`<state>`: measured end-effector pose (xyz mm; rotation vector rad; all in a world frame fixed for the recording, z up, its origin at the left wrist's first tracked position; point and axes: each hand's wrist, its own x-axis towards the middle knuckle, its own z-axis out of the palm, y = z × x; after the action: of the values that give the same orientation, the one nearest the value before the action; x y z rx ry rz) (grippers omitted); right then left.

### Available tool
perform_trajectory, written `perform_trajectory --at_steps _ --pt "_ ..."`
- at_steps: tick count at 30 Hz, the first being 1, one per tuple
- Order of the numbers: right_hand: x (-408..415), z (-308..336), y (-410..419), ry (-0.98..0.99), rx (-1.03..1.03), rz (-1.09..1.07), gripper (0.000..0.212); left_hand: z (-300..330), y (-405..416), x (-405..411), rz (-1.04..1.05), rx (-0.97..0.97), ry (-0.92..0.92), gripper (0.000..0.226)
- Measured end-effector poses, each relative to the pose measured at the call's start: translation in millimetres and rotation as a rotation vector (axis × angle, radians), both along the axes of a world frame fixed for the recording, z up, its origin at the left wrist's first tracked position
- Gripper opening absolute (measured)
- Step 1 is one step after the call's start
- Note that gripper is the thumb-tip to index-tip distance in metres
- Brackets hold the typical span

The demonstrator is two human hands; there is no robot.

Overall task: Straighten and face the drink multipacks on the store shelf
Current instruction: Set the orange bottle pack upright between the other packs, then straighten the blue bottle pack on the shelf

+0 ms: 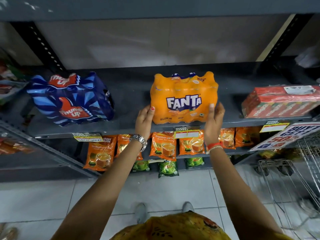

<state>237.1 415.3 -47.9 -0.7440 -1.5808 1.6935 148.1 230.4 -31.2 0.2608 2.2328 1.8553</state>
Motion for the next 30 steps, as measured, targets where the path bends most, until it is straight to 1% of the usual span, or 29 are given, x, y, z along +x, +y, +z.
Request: perform_trajectory --at_steps 1,2,4,5,7,8,10,12,14,16,17,19,21,23,30 --pt "0.7 -5.3 -10.5 0.005 -0.014 -0.104 0.052 -3.3 -5.2 0.2 -0.002 0.008 0.011 0.057" --pt "1.5 -10.5 -22.9 0.005 -0.022 -0.202 0.052 -7.2 -11.8 1.7 0.010 0.016 0.038 0.045" --pt "-0.3 -22.3 -58.0 0.019 -0.030 -0.309 0.038 -15.9 -36.0 3.4 0.085 0.050 0.086 0.034" --pt "-0.3 -27.8 -73.3 0.011 -0.008 -0.307 0.028 -19.8 -46.7 5.1 0.144 0.076 0.096 0.032" --pt "-9.4 -36.8 -113.4 -0.015 0.049 -0.210 0.020 -25.3 -79.8 2.0 0.313 0.148 0.064 0.030" --pt "-14.8 -40.0 -132.0 -0.014 0.071 -0.131 0.019 -26.9 -96.6 -1.0 0.415 0.197 0.028 0.031" --pt "-30.6 -39.2 -170.8 0.013 0.108 0.036 0.016 -26.6 -135.9 -10.8 0.610 0.277 0.020 0.032" --pt "-52.0 -29.0 -202.0 0.033 0.103 0.193 0.013 -22.8 -176.0 -24.1 0.783 0.217 0.125 0.032" --pt "-76.1 -14.5 -221.3 0.041 0.070 0.328 0.019 -19.1 -210.5 -42.7 0.892 0.175 0.220 0.038" --pt "-103.7 1.0 -235.4 0.038 0.059 0.473 0.029 -15.8 -241.4 -65.9 0.884 0.204 0.209 0.044" --pt "-117.4 8.6 -240.8 0.033 0.072 0.542 0.032 -14.4 -253.7 -78.2 0.839 0.208 0.171 0.047" --pt "-140.9 19.4 -248.6 -0.007 0.121 0.620 0.039 -13.1 -268.6 -101.7 0.679 0.186 0.046 0.051" --pt "-156.3 25.2 -253.0 -0.059 0.165 0.608 0.044 -9.6 -273.4 -121.1 0.508 0.125 -0.062 0.056" --pt "-162.2 25.3 -251.5 -0.078 0.205 0.565 0.044 -4.5 -269.8 -130.7 0.405 0.086 -0.057 0.056" --pt "-155.8 22.6 -247.8 -0.115 0.297 0.542 0.040 -10.6 -265.3 -121.0 0.400 0.097 0.011 0.052"
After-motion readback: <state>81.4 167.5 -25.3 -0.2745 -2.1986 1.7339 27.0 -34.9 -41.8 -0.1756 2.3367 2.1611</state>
